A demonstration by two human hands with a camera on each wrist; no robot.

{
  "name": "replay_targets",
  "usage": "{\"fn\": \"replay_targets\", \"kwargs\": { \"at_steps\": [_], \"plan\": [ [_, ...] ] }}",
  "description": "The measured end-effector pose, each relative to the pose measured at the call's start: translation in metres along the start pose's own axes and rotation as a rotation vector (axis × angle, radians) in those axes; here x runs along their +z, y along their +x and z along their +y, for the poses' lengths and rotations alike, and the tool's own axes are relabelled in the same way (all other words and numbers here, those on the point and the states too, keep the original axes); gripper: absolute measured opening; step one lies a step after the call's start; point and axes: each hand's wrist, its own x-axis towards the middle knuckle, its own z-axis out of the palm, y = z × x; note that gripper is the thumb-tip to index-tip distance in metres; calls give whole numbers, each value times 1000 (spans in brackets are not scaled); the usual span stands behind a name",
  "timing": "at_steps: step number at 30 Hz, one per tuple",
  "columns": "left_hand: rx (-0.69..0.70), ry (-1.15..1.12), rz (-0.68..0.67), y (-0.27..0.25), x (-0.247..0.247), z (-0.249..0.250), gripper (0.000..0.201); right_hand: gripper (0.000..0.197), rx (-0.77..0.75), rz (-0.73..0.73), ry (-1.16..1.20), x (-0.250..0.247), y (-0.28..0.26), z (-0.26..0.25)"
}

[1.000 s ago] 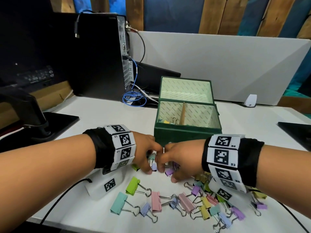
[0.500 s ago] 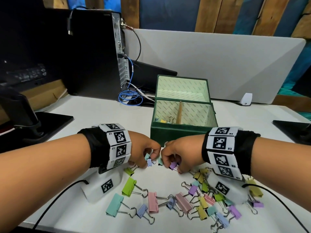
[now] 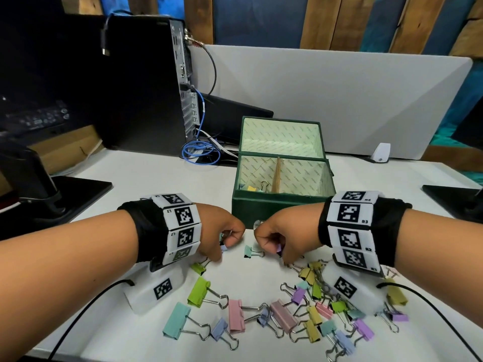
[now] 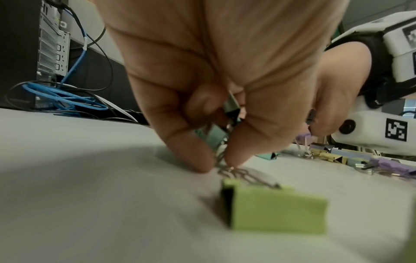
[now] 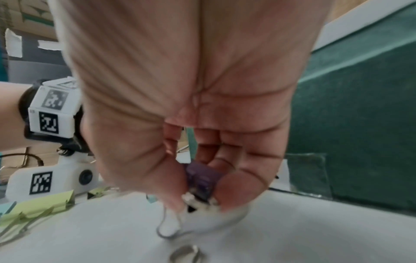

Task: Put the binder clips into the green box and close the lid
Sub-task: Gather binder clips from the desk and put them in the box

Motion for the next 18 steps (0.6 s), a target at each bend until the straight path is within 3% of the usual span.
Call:
{"fn": "replay_targets", "kwargs": {
  "at_steps": [6,12,14,16,18],
  "plan": [
    [16,33,18,-2,-1,3,29,18,11,181,170,-28,-26,14],
    [34,-35,88,-5,-13,8,31,25,9,915,245,-65,-41,44],
    [59,-72,128,-8,-21,13,31,26,82,911,171,-62,-38,54],
    [94,-117,169,-9,-31,19,31,21,184,750,120,-53,-36,60],
    [122,-175,203,-8,-42,26,31,18,226,684,155,-45,-38,63]
  ]
}}
